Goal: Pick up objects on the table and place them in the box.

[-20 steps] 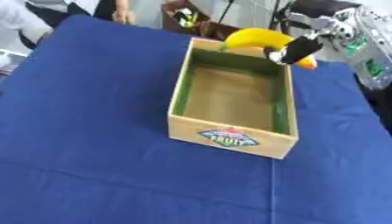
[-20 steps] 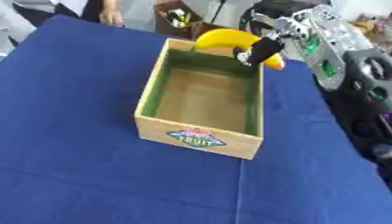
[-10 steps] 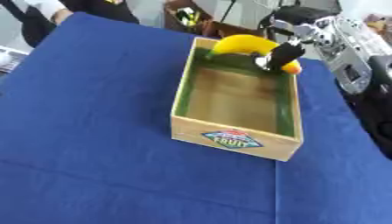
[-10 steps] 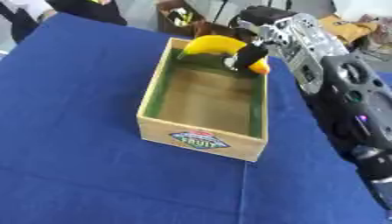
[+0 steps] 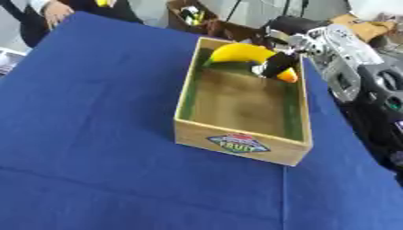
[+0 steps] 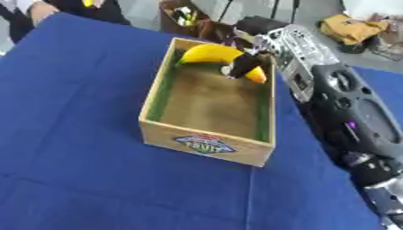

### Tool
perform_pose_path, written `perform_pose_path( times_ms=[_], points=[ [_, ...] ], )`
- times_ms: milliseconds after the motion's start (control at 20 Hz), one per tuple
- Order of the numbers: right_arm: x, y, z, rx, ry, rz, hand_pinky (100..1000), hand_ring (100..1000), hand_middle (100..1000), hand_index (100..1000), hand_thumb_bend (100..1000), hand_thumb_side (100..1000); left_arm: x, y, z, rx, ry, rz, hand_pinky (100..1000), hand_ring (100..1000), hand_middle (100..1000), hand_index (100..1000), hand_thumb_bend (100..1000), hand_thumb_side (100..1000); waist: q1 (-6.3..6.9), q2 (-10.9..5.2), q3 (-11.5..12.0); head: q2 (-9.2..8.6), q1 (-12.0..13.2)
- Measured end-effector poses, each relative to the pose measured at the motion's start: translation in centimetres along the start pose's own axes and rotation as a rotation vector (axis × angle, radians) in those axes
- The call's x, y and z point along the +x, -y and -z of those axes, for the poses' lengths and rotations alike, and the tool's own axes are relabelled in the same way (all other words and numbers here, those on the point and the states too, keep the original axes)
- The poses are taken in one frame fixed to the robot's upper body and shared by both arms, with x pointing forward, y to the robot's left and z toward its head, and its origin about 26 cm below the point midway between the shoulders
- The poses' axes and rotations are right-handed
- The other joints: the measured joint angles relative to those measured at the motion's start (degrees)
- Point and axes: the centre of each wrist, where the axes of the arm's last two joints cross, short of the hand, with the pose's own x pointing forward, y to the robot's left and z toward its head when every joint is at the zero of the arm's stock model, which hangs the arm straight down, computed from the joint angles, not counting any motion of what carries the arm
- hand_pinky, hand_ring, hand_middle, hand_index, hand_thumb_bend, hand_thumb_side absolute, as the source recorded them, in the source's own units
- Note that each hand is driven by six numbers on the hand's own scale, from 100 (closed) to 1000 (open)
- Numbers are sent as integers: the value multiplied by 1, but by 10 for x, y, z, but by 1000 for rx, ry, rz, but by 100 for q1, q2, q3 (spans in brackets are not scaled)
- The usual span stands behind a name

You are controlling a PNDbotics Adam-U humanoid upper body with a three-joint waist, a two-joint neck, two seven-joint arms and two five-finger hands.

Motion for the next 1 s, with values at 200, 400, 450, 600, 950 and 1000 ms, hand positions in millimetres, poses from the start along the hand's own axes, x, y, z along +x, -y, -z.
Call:
perform_pose_path(
  times_ms=[200, 400, 450, 600, 950, 1000],
  points=[
    [4, -8, 6, 19, -3, -8, 864, 876, 460, 559, 100, 434, 0, 0, 0, -1, 2, -2, 596, 591, 713, 825, 297, 873, 0, 18, 6, -14, -41],
    [6, -15, 10, 41, -9, -22, 881, 908, 590, 740, 100, 558, 0, 1, 1, -2, 3, -4, 596, 591, 713, 825, 297, 873, 0, 19, 12, -16, -89],
    [6, -17, 10, 50, -10, -26, 884, 911, 604, 759, 100, 578, 0, 1, 1, -2, 4, -4, 596, 591, 713, 825, 297, 873, 0, 20, 12, -16, -93],
    [6, -20, 11, 71, -6, -43, 903, 938, 682, 839, 100, 700, 0, 1, 1, -3, 4, -4, 596, 591, 713, 825, 297, 872, 0, 20, 7, -16, -104],
    [6, -20, 11, 100, 2, -56, 949, 981, 809, 916, 100, 1000, 1, 1, 1, -4, 3, -4, 597, 590, 714, 825, 297, 873, 2, 19, -7, -14, -101],
    [6, -19, 11, 100, 3, -54, 949, 977, 801, 917, 100, 864, 1, 1, 1, -4, 3, -4, 597, 591, 714, 825, 298, 873, 4, 19, -11, -14, -99]
  ],
)
